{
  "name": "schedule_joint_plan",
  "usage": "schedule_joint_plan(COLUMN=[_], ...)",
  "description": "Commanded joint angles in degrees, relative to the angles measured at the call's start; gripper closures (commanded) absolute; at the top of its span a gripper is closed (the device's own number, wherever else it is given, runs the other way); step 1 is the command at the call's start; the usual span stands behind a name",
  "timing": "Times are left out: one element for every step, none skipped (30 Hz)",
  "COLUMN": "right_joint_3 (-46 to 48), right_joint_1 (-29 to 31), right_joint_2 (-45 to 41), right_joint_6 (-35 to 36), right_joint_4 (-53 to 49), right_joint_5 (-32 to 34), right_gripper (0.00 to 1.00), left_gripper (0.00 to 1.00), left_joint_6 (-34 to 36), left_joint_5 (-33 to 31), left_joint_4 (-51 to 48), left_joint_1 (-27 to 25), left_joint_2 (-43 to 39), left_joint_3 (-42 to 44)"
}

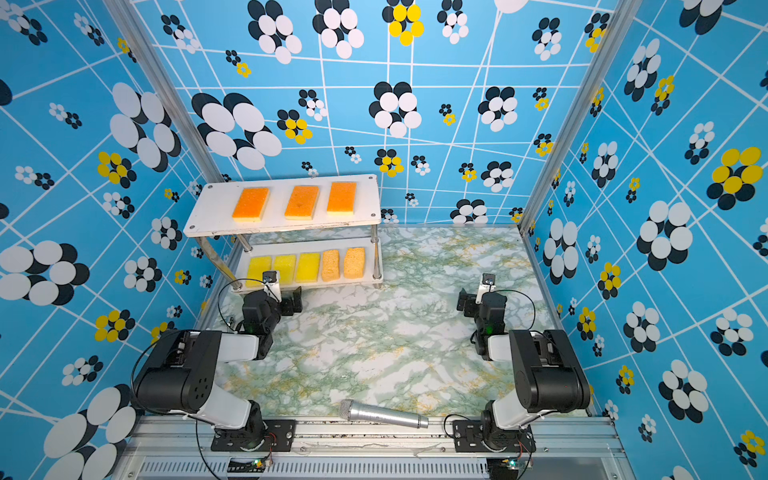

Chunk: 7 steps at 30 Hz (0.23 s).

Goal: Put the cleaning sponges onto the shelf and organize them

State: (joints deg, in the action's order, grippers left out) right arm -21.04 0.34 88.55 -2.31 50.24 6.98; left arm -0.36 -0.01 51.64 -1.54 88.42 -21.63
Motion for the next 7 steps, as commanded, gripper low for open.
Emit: schedule_joint_plan(right_joint_3=[-1.1, -1.0, -1.0, -1.1, -1.0, -1.0, -1.0], right_joint_1=[-0.2, -0.2, -0.2, -0.2, -0.2, -0.2, -0.2], right_joint_2=[0.0, 0.0, 0.0, 0.0, 0.0, 0.0, 0.0], right_joint_6=[0.2, 0.2, 0.2, 0.2, 0.1, 0.1, 0.1], right_joint_4=[1.6, 1.5, 1.6, 1.6, 1.6, 1.5, 1.6], right_joint_5=[0.5, 0.5, 0.6, 0.6, 0.5, 0.6, 0.6], right_gripper=[0.01, 0.01, 0.01, 0.01, 0.01, 0.01, 0.01], left_gripper=[0.01, 0.01, 0.01, 0.01, 0.01, 0.01, 0.01], left_joint_6=[0.6, 0.5, 0.4, 0.4, 0.4, 0.4, 0.4], left_joint_5=[-0.4, -0.2, 0.0, -0.1, 0.0, 0.0, 0.0], left_joint_4=[-0.2, -0.3, -0.3, -0.3, -0.3, -0.3, -0.3], left_joint_1=[0.0, 0.1, 0.3, 0.2, 0.3, 0.3, 0.3], left_joint_2=[0.1, 0.1, 0.1, 0.1, 0.1, 0.1, 0.1], left_joint_3=[-0.7, -0.7, -0.7, -0.6, -0.6, -0.7, -0.7])
